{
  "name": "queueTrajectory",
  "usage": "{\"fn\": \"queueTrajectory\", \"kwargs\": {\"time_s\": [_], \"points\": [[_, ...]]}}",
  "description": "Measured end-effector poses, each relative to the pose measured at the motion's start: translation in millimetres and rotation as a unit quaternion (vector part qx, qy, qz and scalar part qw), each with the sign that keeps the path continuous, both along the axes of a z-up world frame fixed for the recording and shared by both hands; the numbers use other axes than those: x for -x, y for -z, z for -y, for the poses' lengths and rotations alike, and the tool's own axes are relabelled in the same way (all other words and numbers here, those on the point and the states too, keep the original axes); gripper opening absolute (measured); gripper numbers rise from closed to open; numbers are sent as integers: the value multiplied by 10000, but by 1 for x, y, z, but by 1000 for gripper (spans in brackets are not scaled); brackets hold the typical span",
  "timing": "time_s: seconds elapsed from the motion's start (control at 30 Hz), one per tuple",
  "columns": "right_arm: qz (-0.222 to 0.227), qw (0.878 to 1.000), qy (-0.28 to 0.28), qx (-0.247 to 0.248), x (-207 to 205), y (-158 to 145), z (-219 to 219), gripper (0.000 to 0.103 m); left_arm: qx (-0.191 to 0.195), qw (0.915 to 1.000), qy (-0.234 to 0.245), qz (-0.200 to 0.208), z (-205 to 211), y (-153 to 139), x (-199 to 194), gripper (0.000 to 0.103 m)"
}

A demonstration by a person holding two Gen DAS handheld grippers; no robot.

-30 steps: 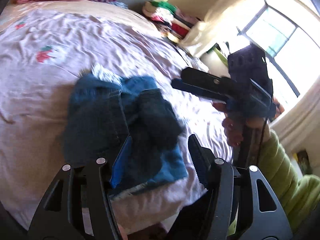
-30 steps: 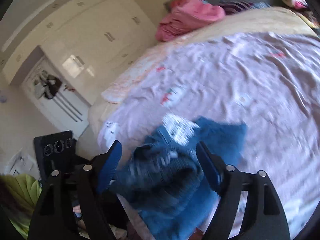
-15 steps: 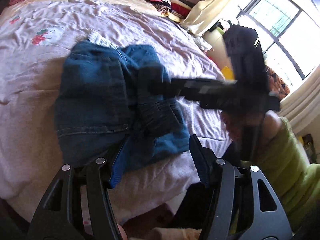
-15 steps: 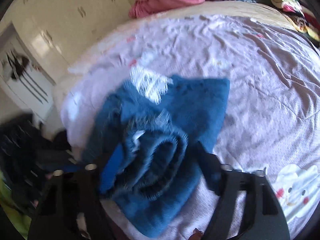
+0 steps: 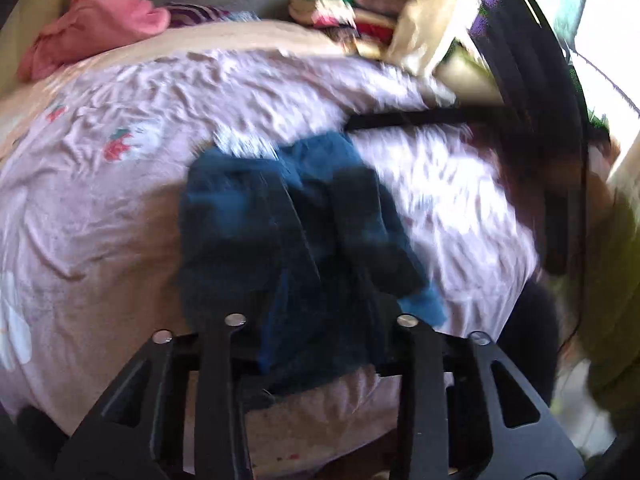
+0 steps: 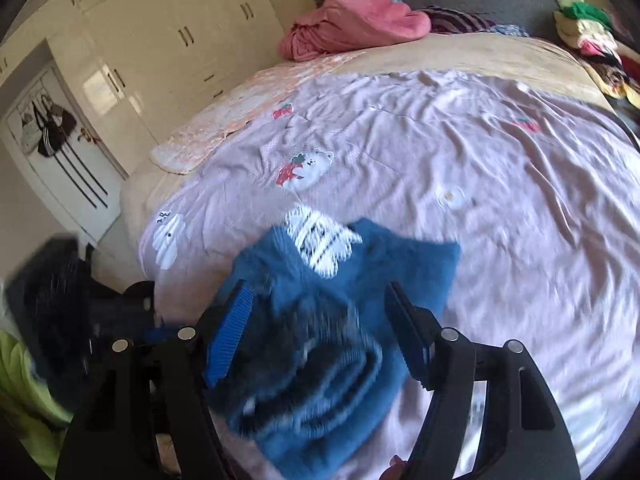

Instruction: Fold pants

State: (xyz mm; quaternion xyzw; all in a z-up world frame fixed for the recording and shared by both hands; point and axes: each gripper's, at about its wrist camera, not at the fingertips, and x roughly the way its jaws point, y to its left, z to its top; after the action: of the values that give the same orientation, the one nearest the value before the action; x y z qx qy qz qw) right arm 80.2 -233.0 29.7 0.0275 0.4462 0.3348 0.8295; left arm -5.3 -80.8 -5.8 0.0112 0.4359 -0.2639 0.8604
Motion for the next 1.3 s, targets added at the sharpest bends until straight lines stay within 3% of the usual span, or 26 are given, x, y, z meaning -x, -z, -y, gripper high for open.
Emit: {"fn": "queueTrajectory", "kwargs": {"time_s": [0.07,0.3,0.33,0.37,0.5,0.63,0.8,0.9,1.03,1.1,1.23,1.3], "points": [[-139,9998,-154,63,-13,5,-14,52,-155,9997,80,-176,5,13,4,24],[-479,9958,-620,483,-28,32,-51,51,-156,9994,196,-259,2,22,12,24],[-512,9951,-650,544,-28,35,-55,40,-121,9994,193,-279,1,22,12,24],[-638,9936,-713,606,-29,43,-58,14,-91,9994,188,-291,0,23,12,24],[-481,9946,-531,754,-26,41,-67,7,-68,9994,189,-276,1,23,13,24],[-108,9956,-409,831,-39,26,-74,6,-34,9994,180,-288,0,23,12,24],[-189,9908,-446,1267,-52,52,-85,6,-68,9994,180,-305,2,25,11,24],[-142,9912,-431,1245,-51,54,-83,7,-51,9992,173,-347,2,27,8,24],[-43,9976,-243,647,-39,23,-59,13,8,9991,181,-372,1,26,6,24],[163,9981,-207,556,-28,6,-49,19,46,9991,172,-374,-1,25,5,24],[418,9974,-186,563,2,-14,-31,23,146,9991,153,-370,-5,18,7,25],[491,9969,-213,578,17,-18,-27,24,205,9992,134,-322,-10,10,10,33]]}}
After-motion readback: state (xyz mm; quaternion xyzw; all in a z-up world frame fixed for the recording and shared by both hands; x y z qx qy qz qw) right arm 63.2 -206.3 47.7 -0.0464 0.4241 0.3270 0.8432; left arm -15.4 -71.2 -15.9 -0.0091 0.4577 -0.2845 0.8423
